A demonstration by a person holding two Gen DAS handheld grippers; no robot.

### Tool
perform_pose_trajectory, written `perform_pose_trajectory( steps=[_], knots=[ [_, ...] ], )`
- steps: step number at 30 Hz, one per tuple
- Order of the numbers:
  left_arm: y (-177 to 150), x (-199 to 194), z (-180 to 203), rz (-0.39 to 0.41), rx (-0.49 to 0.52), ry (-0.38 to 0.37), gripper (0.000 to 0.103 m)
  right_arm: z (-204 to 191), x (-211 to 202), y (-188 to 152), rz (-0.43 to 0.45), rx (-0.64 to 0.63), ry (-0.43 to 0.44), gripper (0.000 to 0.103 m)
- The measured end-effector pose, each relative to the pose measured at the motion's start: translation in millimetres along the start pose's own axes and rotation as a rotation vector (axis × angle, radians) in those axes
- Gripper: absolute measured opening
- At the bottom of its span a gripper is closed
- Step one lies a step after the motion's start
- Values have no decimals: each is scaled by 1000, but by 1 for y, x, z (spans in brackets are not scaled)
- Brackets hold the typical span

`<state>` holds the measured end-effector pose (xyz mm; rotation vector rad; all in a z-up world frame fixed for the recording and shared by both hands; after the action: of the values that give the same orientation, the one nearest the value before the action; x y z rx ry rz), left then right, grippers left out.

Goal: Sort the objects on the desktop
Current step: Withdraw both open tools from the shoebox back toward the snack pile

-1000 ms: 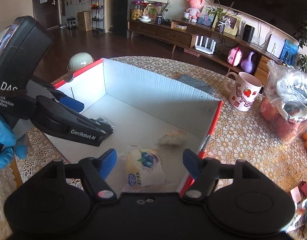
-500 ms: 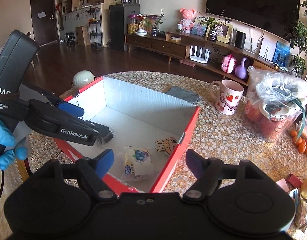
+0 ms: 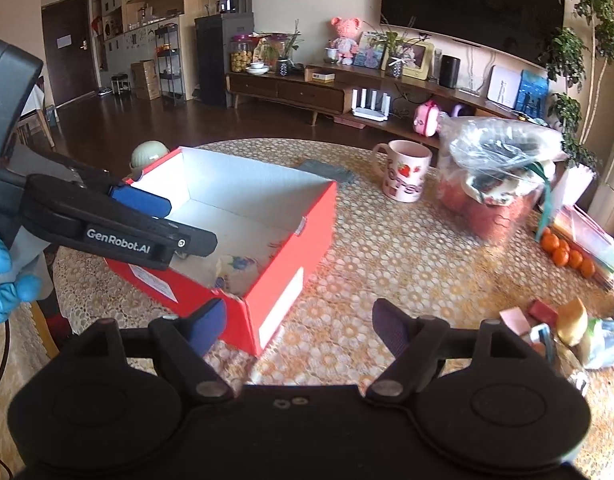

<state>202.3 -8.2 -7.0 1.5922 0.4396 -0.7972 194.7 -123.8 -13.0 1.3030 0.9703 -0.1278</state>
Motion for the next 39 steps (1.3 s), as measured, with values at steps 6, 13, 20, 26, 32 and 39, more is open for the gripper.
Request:
perform_pose_trajectory(
  steps=[6, 13, 20, 26, 32, 39],
  knots=[
    [-1, 0, 46, 2, 28, -62, 64, 31, -24, -20, 6, 14, -60, 80],
    [-6, 9, 98, -16, 82, -117, 64, 76, -45, -50, -10, 64, -131, 80],
    [-8, 23, 144, -34, 139, -145, 64, 122, -61, -79, -20, 133, -185, 80],
    [-12, 40, 178, -62, 178, -161, 64, 154, -67, -98, -26, 172, -207, 80],
    [-16, 61, 206, -90, 193, -173, 64, 184, -68, -114, -36, 208, -230, 80],
    [-16, 87, 232, -108, 203, -180, 74, 221, -61, -128, -52, 247, -261, 80]
  ],
)
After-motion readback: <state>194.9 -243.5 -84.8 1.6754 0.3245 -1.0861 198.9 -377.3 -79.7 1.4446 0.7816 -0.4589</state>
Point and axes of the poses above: each gripper's, at about its wrist camera, not at the fingertips, and x roughly the way its jaws point, z to its right, y to its top, the point moved 10 cm from there along x, roughly the way its jaws point, and after that the axes turned 5 degrees about y, right-handed, at the moved point
